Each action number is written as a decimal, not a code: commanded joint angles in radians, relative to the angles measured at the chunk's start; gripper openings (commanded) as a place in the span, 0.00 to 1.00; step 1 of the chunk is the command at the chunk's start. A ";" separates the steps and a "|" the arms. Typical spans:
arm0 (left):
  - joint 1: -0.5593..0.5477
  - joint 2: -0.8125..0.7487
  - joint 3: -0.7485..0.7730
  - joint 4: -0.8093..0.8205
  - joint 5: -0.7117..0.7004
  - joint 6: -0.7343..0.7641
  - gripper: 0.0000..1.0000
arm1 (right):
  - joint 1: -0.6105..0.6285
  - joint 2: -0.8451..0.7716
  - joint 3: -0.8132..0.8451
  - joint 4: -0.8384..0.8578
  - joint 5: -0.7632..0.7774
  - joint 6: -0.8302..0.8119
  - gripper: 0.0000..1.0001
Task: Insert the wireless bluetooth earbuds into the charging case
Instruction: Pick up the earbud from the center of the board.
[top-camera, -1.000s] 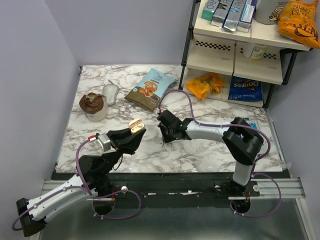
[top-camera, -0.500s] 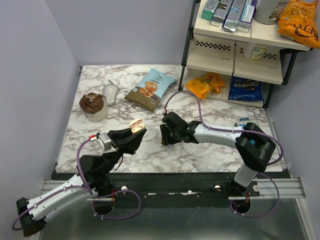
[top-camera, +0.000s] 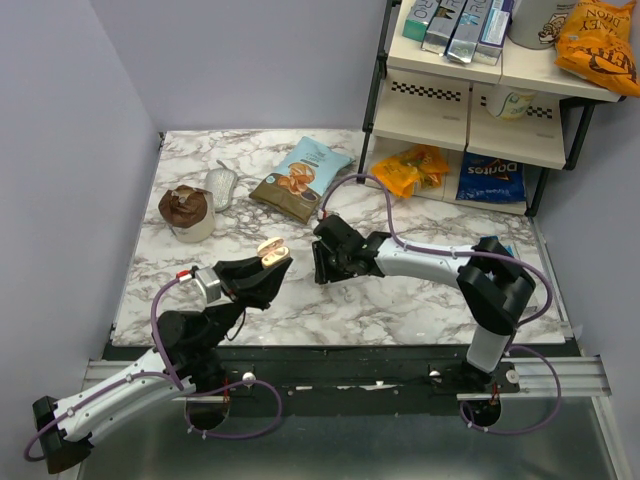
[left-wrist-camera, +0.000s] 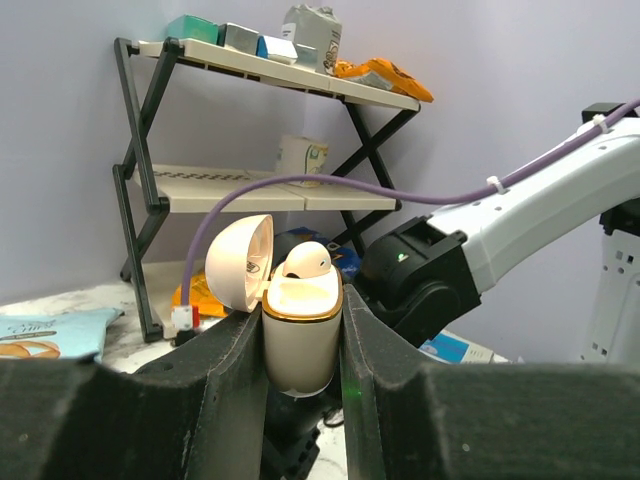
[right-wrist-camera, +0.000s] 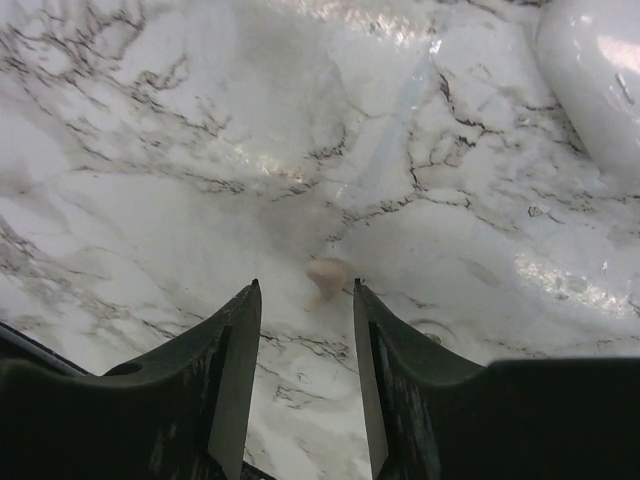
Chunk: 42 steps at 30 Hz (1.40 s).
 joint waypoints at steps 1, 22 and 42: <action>-0.006 -0.016 -0.014 0.005 -0.012 -0.009 0.00 | 0.005 0.044 0.016 -0.056 -0.031 0.022 0.49; -0.006 -0.018 -0.022 0.010 -0.015 -0.008 0.00 | 0.004 0.110 0.034 -0.051 -0.042 0.011 0.44; -0.006 -0.018 -0.019 0.004 -0.016 -0.008 0.00 | 0.004 0.055 -0.007 -0.023 0.004 0.010 0.05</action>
